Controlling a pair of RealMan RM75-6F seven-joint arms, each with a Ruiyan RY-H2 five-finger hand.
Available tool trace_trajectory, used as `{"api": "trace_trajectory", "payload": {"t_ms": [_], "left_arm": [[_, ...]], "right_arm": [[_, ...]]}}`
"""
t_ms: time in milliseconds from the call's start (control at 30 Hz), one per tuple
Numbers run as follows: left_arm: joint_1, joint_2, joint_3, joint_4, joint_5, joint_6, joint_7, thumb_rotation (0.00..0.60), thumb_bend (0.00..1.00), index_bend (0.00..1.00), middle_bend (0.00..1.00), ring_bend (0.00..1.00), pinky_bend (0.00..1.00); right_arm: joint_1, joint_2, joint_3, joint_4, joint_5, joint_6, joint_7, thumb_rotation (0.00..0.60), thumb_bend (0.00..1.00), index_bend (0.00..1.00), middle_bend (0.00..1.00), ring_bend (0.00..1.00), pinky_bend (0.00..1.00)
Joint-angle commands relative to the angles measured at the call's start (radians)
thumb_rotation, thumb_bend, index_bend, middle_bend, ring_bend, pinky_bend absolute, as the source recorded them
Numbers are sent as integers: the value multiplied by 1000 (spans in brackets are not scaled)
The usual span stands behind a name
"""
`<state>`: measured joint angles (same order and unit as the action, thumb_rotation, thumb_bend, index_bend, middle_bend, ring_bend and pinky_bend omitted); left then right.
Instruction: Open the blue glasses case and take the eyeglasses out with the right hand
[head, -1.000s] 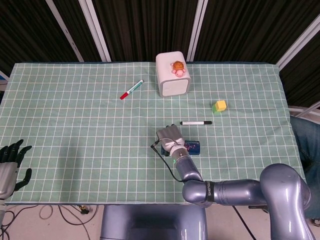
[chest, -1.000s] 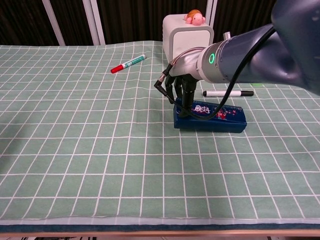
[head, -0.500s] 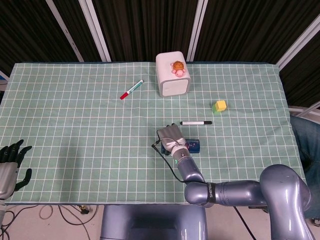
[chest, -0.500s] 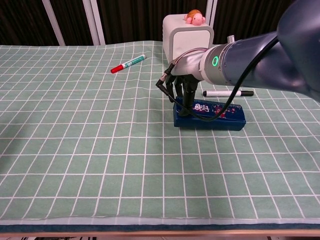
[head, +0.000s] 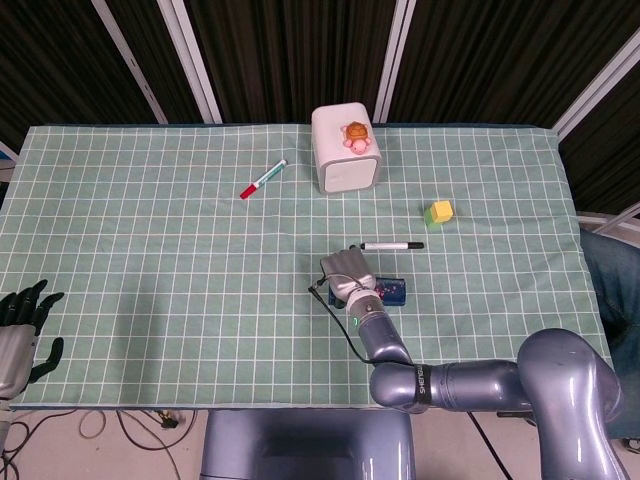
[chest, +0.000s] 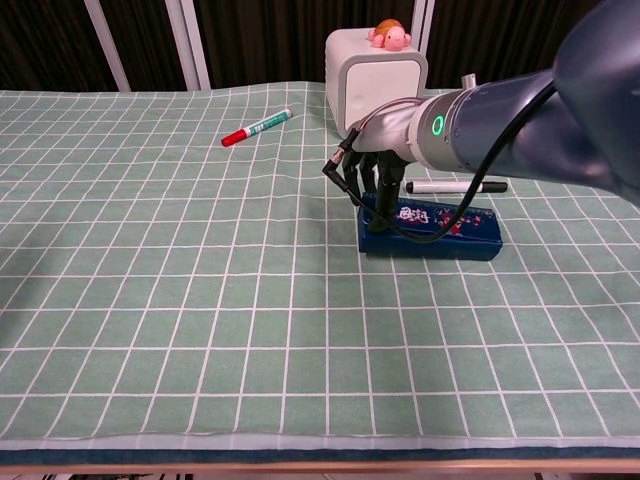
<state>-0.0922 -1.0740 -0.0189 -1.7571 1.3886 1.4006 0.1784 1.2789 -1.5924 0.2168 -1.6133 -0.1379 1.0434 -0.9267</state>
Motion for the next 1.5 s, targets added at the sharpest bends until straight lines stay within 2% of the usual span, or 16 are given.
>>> {"api": "trace_trajectory", "payload": {"t_ms": [33,367,667,933,1100,1433,1500], "left_arm": [[0,0,0,-1,0,-1,0,600,462,153,0,0,53],[0,1,1,-3,-3,-3,0,600,462,153,0,0,53],[-1,2,1,-4,-4,-4,-1,600,462,153,0,0,66],[-2,4,2,-4,-8,-9,0,600,462,152,0,0,70],[-2,4,1,-5,-8,-8,0,600,462,152,0,0,70],[-1,4,1,-4,-7,-6,1,600,462,152,0,0,70],[-1,4,1,-4,-7,-6,0,600,462,152,0,0,70]], "right_arm": [[-3,-5,-2,3,-3,12,2,600,1000,440,605,359,239],[-7,-19,-16,15,0,45,-27,600,1000,440,562,360,239],[-5,-25,-23,25,58,30,-71,600,923,440,508,347,239],[-2,-33,-23,35,91,28,-99,600,804,408,320,258,239],[-4,-38,-19,41,91,36,-102,600,791,381,263,219,239],[-15,-42,-18,49,83,42,-105,600,787,367,247,208,239],[-17,-42,-19,54,80,43,-107,600,743,362,246,204,239]]}}
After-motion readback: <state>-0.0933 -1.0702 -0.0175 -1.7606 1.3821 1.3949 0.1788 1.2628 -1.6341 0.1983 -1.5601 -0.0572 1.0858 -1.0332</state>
